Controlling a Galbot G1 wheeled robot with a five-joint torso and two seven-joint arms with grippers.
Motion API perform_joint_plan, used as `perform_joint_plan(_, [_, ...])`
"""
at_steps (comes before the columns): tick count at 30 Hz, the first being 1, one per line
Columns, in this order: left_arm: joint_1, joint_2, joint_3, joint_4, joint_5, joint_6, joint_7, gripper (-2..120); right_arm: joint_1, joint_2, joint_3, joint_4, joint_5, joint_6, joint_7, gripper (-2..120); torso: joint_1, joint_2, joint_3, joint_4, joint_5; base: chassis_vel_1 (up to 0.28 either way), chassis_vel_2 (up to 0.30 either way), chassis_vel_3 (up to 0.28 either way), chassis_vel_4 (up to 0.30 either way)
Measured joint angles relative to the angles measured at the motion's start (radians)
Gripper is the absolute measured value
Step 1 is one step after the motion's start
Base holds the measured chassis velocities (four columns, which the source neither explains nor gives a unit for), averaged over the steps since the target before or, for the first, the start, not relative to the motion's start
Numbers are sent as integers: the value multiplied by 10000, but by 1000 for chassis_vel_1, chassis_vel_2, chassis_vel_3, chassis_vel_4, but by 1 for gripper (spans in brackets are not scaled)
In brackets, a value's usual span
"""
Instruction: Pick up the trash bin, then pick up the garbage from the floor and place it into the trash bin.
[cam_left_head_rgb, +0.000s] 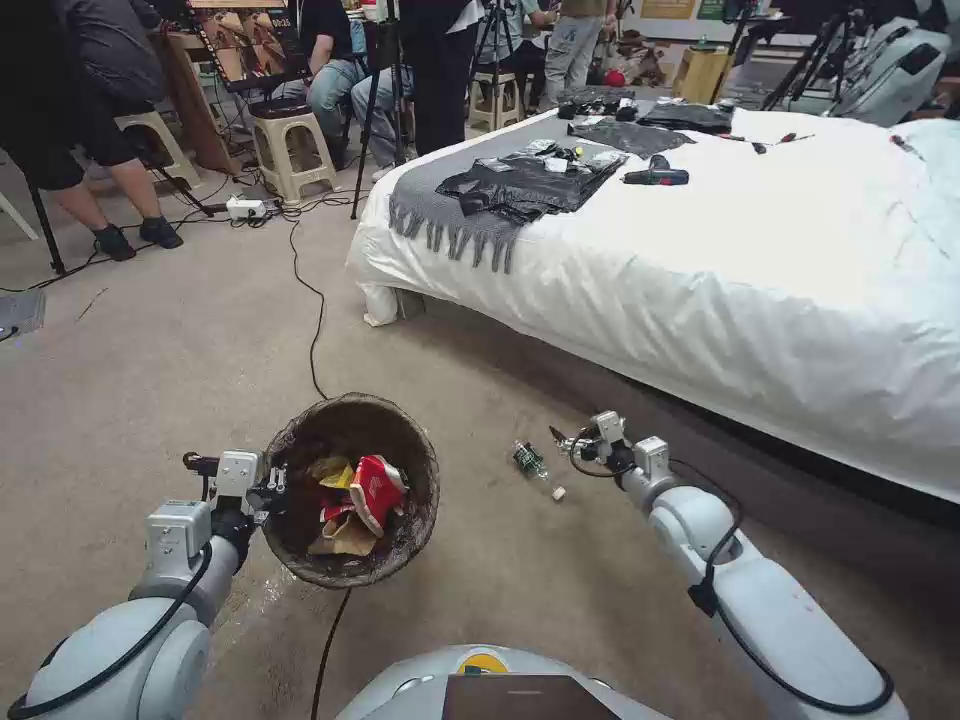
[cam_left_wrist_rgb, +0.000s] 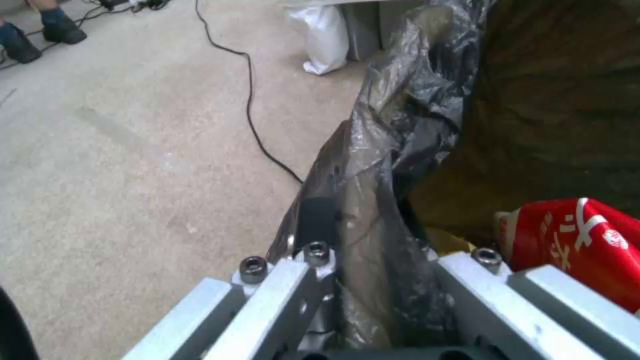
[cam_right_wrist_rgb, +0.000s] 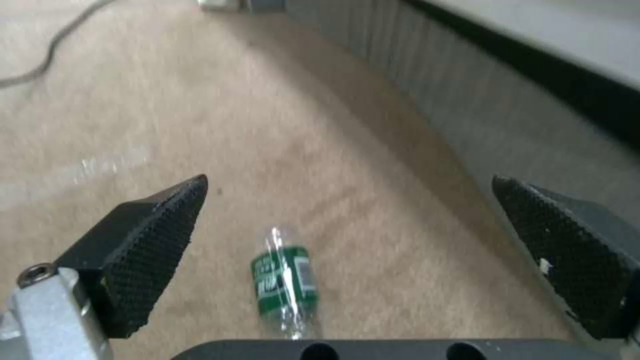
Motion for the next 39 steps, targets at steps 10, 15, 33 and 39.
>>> perform_joint_plan(10, [-36, -23, -1, 0, 50, 0, 5, 3, 440, 702, -734, -1664, -897, 364, -38, 100, 0, 0, 0, 0, -3, 0, 0, 0, 0])
perform_joint_plan(15, [-37, -54, 7, 0, 90, -1, 9, 3, 665, 1182, -969, -2521, -1322, 550, -116, 100, 0, 0, 0, -1, -6, 0, 0, 0, 0])
perform_joint_plan(33, [-68, -99, 24, 0, 155, 0, 8, 3, 1753, 2364, -1521, -5262, -1888, 1047, -338, 100, 0, 0, 0, 0, -2, 0, 0, 0, 0])
perform_joint_plan(39, [-54, -94, 24, 0, 162, 0, 8, 3, 2041, 2498, -1572, -5904, -1902, 1156, -385, 100, 0, 0, 0, 0, -3, 0, 0, 0, 0])
